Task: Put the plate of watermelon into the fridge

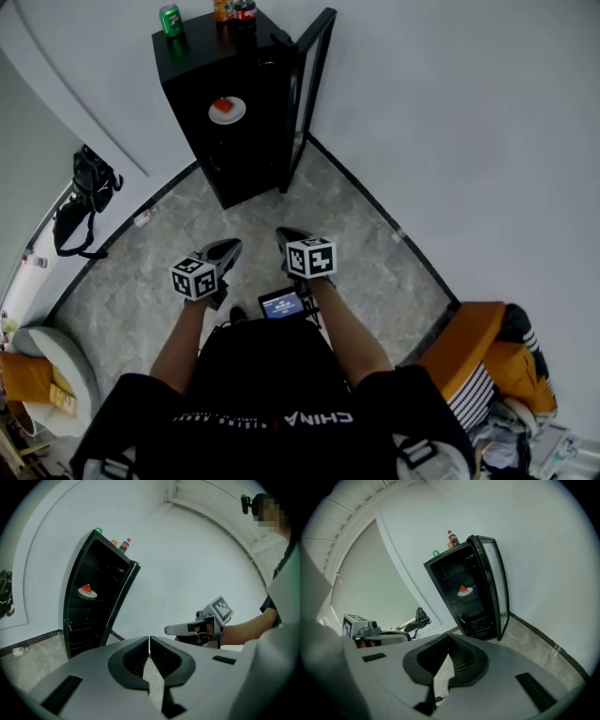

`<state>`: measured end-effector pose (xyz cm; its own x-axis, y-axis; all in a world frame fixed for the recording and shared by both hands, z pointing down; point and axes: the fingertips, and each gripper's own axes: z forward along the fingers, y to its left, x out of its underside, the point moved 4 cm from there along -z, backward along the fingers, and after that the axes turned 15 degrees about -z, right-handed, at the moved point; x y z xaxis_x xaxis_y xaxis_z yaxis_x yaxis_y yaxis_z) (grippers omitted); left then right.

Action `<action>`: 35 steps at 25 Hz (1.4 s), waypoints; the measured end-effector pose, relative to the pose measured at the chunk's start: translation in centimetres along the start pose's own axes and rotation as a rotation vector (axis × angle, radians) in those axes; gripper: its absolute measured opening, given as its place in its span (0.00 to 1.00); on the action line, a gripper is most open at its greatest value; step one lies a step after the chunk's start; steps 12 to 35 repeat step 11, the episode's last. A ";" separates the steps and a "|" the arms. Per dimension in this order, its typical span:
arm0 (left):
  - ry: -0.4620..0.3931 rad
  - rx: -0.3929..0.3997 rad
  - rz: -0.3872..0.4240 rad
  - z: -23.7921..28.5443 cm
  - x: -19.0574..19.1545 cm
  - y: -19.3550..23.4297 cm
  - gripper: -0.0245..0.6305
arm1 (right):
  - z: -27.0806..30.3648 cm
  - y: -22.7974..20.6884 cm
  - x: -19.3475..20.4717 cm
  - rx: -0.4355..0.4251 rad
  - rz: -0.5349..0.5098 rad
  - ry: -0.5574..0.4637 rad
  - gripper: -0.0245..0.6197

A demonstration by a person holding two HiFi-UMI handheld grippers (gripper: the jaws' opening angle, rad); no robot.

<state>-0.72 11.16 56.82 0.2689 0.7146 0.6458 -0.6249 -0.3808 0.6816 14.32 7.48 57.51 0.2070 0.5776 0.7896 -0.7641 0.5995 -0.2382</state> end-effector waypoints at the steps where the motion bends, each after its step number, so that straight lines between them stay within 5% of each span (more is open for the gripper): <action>1: 0.001 0.004 -0.003 0.1 0.0 0.0 0.06 | 0.1 -0.1 -0.1 -0.001 0.000 0.001 0.06; 11: 0.028 0.079 -0.056 1.0 0.0 -0.5 0.06 | 0.3 -0.4 -0.3 -0.018 -0.010 0.010 0.06; 35: 0.028 0.079 -0.056 1.0 0.0 -0.5 0.06 | 0.3 -0.4 -0.3 -0.018 -0.010 0.010 0.06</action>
